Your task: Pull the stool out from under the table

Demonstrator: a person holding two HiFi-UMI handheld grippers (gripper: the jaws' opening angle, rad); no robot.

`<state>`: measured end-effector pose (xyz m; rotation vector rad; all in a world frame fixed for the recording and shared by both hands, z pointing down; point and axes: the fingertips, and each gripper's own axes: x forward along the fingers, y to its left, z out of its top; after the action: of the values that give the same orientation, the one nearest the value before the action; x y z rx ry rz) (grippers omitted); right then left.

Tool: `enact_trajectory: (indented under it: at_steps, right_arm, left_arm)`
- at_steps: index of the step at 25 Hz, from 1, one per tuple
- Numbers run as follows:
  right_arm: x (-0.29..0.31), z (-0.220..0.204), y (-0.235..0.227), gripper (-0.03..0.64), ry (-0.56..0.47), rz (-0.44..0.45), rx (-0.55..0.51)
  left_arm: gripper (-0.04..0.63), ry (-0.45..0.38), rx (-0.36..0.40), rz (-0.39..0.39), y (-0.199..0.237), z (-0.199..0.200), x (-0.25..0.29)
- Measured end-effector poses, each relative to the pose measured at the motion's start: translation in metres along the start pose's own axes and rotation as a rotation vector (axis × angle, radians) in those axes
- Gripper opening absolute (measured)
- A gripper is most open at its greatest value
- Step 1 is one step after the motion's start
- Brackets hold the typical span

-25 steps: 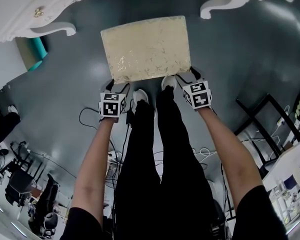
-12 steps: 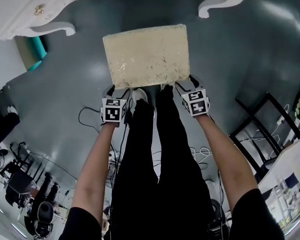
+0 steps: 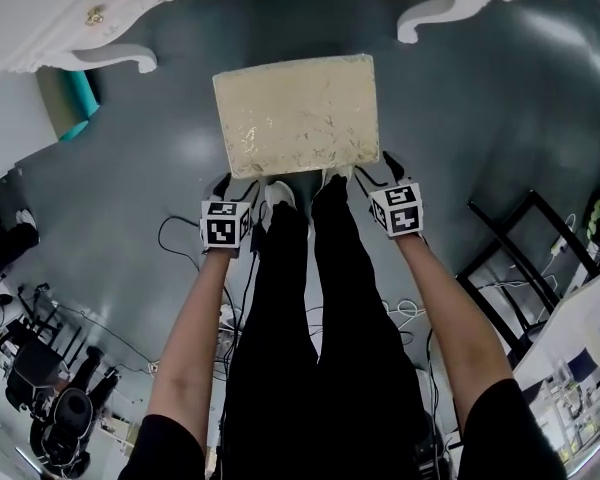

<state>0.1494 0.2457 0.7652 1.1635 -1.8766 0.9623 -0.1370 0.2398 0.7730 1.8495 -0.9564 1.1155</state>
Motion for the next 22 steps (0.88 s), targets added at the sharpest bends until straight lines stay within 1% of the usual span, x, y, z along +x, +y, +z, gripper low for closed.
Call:
enact_trajectory:
  at_steps: [2,4,6,10,13,15,17,19,22]
  right_arm:
    - [-0.004,0.011,0.009,0.310,-0.017,0.027,0.010]
    - [-0.011,0.025,0.019,0.311,-0.042,0.044,0.017]
    - [-0.026,0.039,0.028,0.310,-0.086,0.054,0.034]
    - [-0.057,0.071,0.062,0.310,-0.174,0.078,0.030]
    - [-0.080,0.097,0.088,0.310,-0.234,0.095,0.046]
    - [-0.094,0.114,0.101,0.310,-0.265,0.100,0.060]
    - [-0.109,0.133,0.111,0.310,-0.293,0.100,0.070]
    - [-0.133,0.154,0.125,0.311,-0.324,0.099,0.074]
    - [-0.179,0.191,0.149,0.310,-0.386,0.099,0.066]
  left_arm:
    - [0.296,0.004,-0.004,-0.014,0.000,-0.003,-0.004]
    - [0.296,-0.012,0.010,-0.005,-0.003,-0.001,-0.011]
    - [0.296,-0.052,0.017,-0.007,-0.014,0.008,-0.019]
    - [0.296,-0.144,0.031,-0.053,-0.045,0.035,-0.046]
    - [0.296,-0.241,0.015,-0.073,-0.062,0.064,-0.079]
    - [0.295,-0.308,0.000,-0.090,-0.074,0.087,-0.102]
    - [0.295,-0.366,0.000,-0.102,-0.084,0.111,-0.127]
    - [0.295,-0.411,0.002,-0.115,-0.091,0.129,-0.158]
    - [0.295,-0.459,0.007,-0.154,-0.101,0.150,-0.208]
